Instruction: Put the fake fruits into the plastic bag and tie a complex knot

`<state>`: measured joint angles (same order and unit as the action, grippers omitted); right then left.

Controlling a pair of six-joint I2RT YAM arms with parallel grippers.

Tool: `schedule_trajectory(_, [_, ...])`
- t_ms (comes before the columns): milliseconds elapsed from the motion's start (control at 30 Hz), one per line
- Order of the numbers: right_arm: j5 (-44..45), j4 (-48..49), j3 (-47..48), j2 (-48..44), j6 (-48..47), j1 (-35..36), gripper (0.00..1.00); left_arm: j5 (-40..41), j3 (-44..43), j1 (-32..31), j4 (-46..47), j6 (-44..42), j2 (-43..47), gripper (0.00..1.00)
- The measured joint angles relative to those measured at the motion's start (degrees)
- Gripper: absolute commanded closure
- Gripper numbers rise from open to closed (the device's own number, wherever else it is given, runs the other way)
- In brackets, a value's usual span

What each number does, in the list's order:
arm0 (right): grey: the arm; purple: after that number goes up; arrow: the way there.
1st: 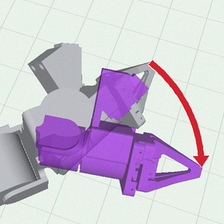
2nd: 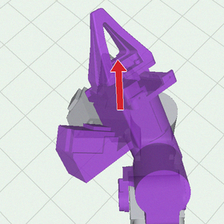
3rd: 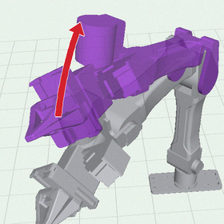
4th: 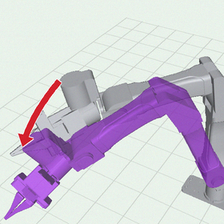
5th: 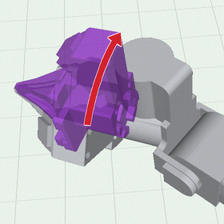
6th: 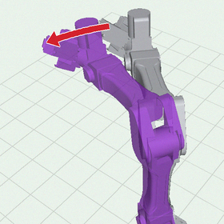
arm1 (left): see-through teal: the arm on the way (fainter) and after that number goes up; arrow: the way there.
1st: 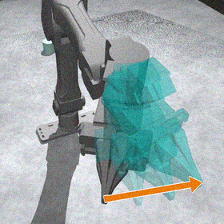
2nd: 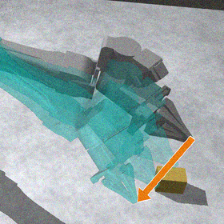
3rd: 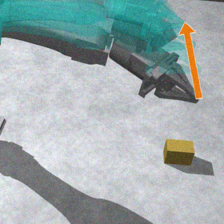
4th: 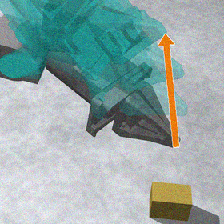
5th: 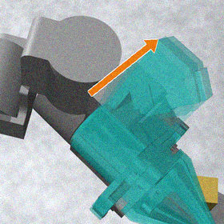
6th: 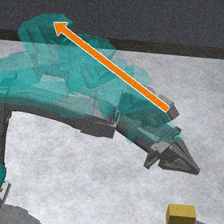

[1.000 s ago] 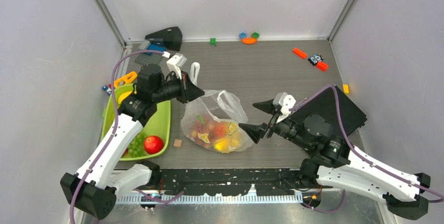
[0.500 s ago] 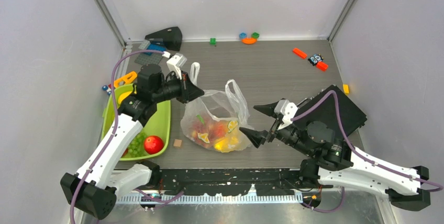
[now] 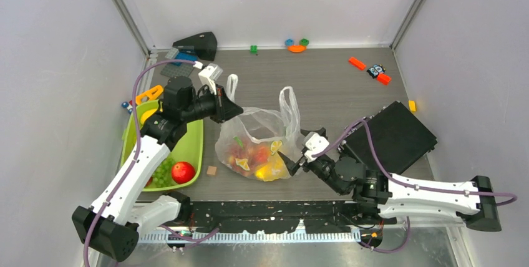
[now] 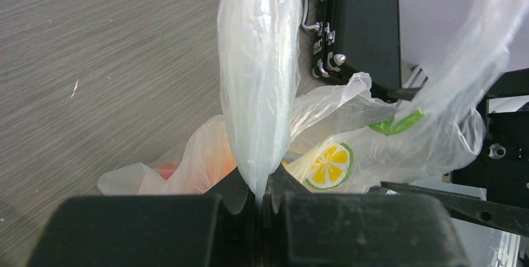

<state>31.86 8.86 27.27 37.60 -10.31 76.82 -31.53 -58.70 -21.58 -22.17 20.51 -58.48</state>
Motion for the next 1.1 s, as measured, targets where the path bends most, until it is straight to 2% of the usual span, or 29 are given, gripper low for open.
schedule_trajectory(167, [10.0,9.6,-0.3,6.5,-4.9,0.9,0.10,0.0,0.0,0.3,0.0,0.0,0.0,1.00])
schedule_trajectory(300, [16.1,13.8,-0.3,9.0,-7.6,0.9,0.24,0.0,0.0,0.3,0.0,0.0,0.0,1.00])
schedule_trajectory(400, [19.0,15.4,-0.3,9.6,-9.0,1.0,0.35,0.0,0.0,0.4,0.0,0.0,0.0,1.00])
schedule_trajectory(500, [19.9,16.6,-0.3,9.7,-9.3,0.6,0.40,0.0,0.0,0.4,0.0,0.0,0.0,1.00])
schedule_trajectory(633, [16.4,15.9,-0.3,9.7,-7.3,-3.0,0.39,-0.3,0.0,0.4,0.0,-0.4,0.1,1.00])
schedule_trajectory(700, [11.9,14.6,-0.1,9.7,-4.9,-6.9,0.34,-0.7,0.0,0.4,0.0,-0.7,0.5,1.00])
schedule_trajectory(867, [1.6,11.1,1.9,10.3,0.6,-14.6,0.31,-1.5,0.0,0.4,0.0,-1.4,1.0,1.00])
schedule_trajectory(967, [-2.5,10.1,3.3,11.2,3.1,-17.0,0.26,-1.7,0.0,0.4,0.0,-1.5,1.0,1.00])
schedule_trajectory(1100, [-6.1,8.1,4.7,12.0,6.5,-19.4,0.23,-1.9,0.0,0.4,0.0,-1.5,1.0,1.00])
